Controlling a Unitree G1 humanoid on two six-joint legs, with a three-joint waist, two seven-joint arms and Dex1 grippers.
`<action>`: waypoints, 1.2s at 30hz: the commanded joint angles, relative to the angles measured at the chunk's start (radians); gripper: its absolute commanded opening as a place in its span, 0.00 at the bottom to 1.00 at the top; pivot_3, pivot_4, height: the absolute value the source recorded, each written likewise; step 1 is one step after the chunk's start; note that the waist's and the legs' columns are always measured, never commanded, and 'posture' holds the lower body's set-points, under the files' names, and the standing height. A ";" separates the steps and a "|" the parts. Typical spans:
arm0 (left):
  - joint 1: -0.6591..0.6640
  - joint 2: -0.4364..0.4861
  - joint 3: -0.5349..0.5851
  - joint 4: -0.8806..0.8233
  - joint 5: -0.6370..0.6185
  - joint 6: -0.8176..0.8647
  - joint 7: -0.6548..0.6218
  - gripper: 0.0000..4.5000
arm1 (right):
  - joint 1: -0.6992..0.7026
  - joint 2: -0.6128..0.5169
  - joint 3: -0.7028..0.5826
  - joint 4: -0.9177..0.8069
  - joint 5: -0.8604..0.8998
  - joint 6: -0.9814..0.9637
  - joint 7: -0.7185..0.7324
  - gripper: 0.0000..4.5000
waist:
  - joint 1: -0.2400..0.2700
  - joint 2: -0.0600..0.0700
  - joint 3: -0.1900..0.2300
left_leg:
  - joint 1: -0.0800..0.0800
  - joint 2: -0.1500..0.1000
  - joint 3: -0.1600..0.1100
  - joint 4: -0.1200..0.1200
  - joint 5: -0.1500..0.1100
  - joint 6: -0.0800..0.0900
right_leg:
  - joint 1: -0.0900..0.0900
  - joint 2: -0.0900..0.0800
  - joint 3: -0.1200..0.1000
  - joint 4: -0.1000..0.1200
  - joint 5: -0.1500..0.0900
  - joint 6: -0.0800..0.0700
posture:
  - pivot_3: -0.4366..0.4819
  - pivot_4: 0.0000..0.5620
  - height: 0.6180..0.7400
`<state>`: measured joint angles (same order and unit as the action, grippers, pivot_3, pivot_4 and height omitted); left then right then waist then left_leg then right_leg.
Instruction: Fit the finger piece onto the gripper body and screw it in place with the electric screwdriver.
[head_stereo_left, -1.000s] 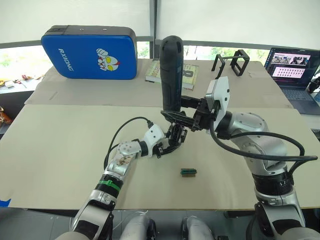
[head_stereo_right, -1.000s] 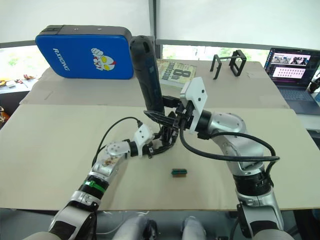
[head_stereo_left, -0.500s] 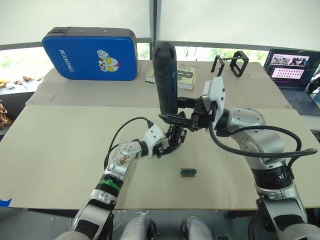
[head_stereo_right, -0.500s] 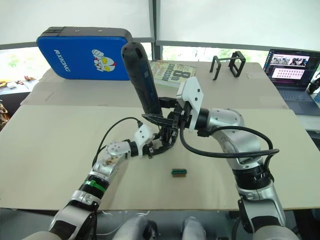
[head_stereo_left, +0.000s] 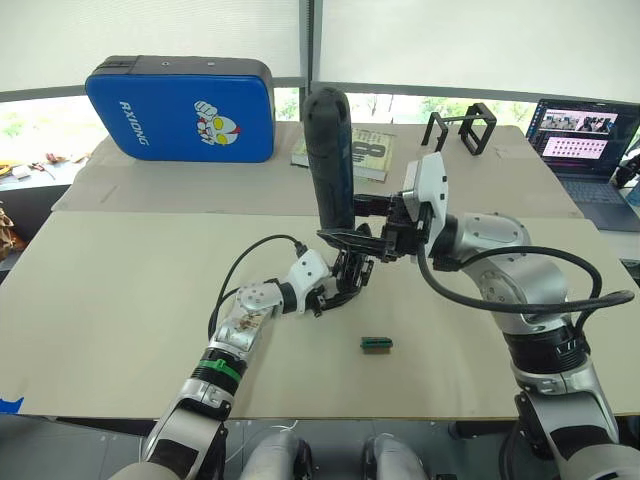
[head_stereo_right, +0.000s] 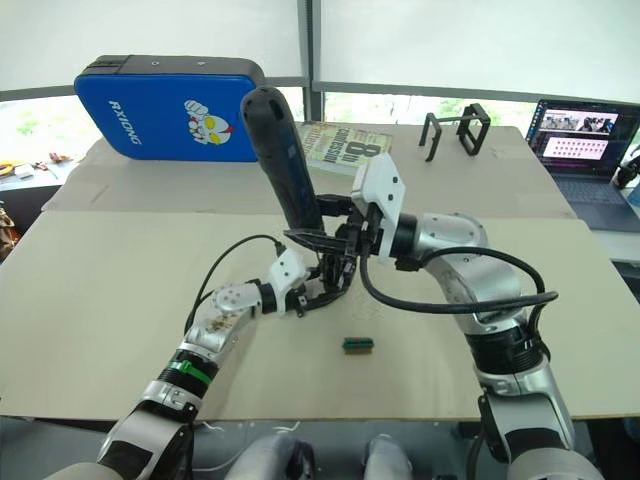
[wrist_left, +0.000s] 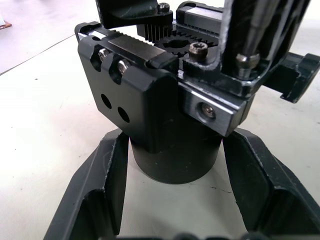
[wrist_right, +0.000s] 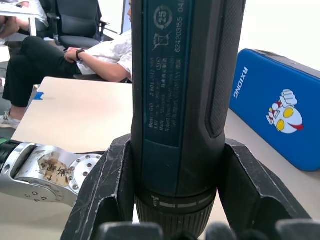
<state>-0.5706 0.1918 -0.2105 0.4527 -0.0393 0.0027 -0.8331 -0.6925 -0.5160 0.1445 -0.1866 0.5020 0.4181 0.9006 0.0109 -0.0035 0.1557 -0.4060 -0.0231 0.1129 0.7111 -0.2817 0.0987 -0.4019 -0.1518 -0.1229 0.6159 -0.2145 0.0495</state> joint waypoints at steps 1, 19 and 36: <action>-0.035 0.001 0.010 -0.034 -0.020 -0.031 -0.012 0.51 | 0.064 -0.031 0.021 0.132 -0.079 0.076 -0.034 0.43 | 0.000 0.000 -0.001 | 0.000 0.000 0.000 0.000 0.000 0.000 | 0.000 0.000 0.000 0.000 0.000 0.000 | 0.48 0.27 1.00; -0.047 0.001 0.015 -0.022 -0.022 -0.033 -0.005 0.51 | 0.124 -0.031 0.049 0.192 -0.134 -0.075 0.026 0.43 | -0.001 0.000 -0.004 | 0.003 0.001 0.000 0.000 0.000 0.000 | 0.001 0.001 0.000 0.000 0.000 0.000 | 0.48 0.27 1.00; -0.037 0.006 0.010 -0.028 -0.022 -0.036 -0.006 0.51 | 0.017 -0.071 0.105 0.241 -0.148 -0.058 0.083 0.43 | 0.000 0.000 -0.006 | 0.005 0.001 0.000 -0.001 -0.001 -0.001 | 0.001 -0.008 -0.001 -0.001 0.001 -0.001 | 0.48 0.27 1.00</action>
<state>-0.5790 0.1930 -0.2158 0.4734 -0.0388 0.0031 -0.8251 -0.7288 -0.5232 0.2025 -0.0850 0.4922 0.2944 0.9820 0.0107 -0.0031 0.1502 -0.4008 -0.0225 0.1126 0.7105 -0.2829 0.0975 -0.4015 -0.1602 -0.1240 0.6152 -0.2136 0.0486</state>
